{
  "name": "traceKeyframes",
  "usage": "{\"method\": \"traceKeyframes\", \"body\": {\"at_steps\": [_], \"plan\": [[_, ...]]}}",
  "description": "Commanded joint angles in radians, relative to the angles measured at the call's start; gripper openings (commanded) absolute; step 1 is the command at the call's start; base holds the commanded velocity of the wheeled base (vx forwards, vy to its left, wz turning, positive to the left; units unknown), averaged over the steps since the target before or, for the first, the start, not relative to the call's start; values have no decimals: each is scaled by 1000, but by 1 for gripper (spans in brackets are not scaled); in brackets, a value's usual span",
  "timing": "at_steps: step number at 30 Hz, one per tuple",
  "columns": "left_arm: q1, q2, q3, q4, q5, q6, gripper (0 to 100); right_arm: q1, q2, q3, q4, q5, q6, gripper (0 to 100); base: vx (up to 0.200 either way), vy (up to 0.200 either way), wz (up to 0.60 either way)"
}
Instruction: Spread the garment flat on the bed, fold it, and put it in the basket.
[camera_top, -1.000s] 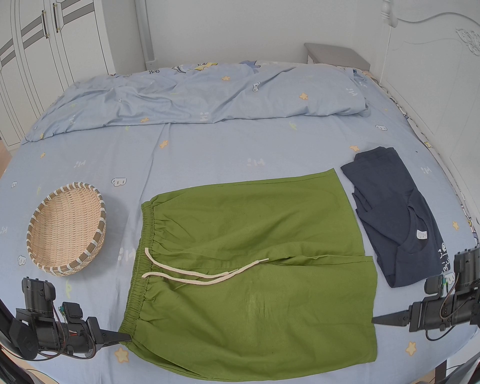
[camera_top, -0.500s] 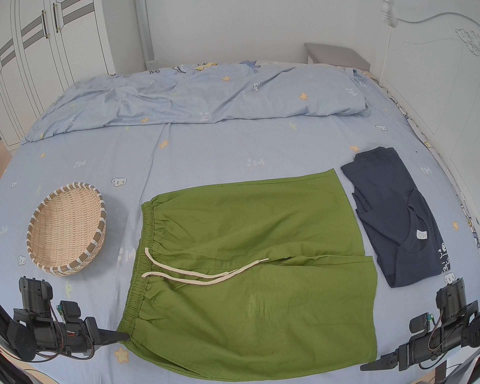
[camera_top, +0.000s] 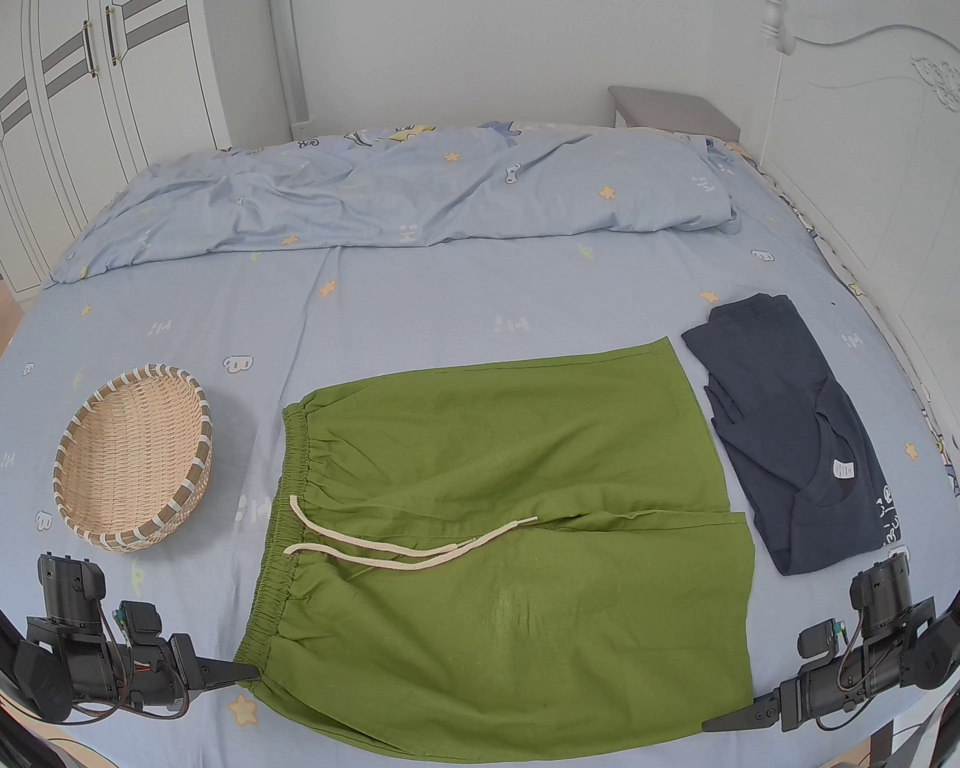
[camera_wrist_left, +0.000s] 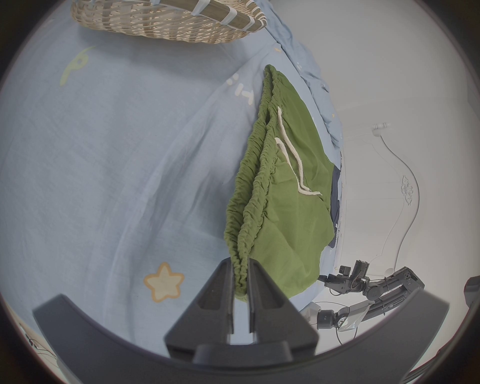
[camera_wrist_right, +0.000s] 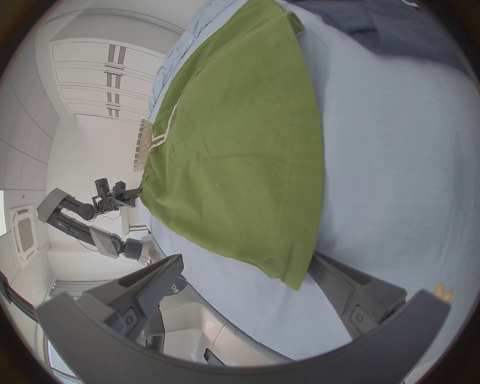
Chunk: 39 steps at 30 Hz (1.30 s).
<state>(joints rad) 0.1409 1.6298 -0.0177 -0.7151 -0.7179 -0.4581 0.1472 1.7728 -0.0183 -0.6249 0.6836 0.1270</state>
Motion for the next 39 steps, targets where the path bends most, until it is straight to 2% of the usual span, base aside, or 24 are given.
{"method": "traceKeyframes", "body": {"at_steps": [1, 15, 16, 31, 39], "plan": [[0, 1, 16, 0, 0, -1, 0, 0, 59, 15, -4, 14, 2, 100, 0, 0, 0], [0, 1, 16, -1, 0, -2, 0, -3, 79, -2, -1, 24, 6, 100, 0, 0, 0], [2, 2, 16, -3, 0, -1, 0, -8, 79, -2, -1, 24, 6, 0, 0, 0, 0], [5, 22, 15, 6, 8, -2, 0, -113, 59, 18, 33, 7, -7, 0, 0, 0, 0], [5, -24, 13, 106, 12, 53, 0, -100, -93, -15, 261, 5, -27, 0, 0, 0, 0]]}}
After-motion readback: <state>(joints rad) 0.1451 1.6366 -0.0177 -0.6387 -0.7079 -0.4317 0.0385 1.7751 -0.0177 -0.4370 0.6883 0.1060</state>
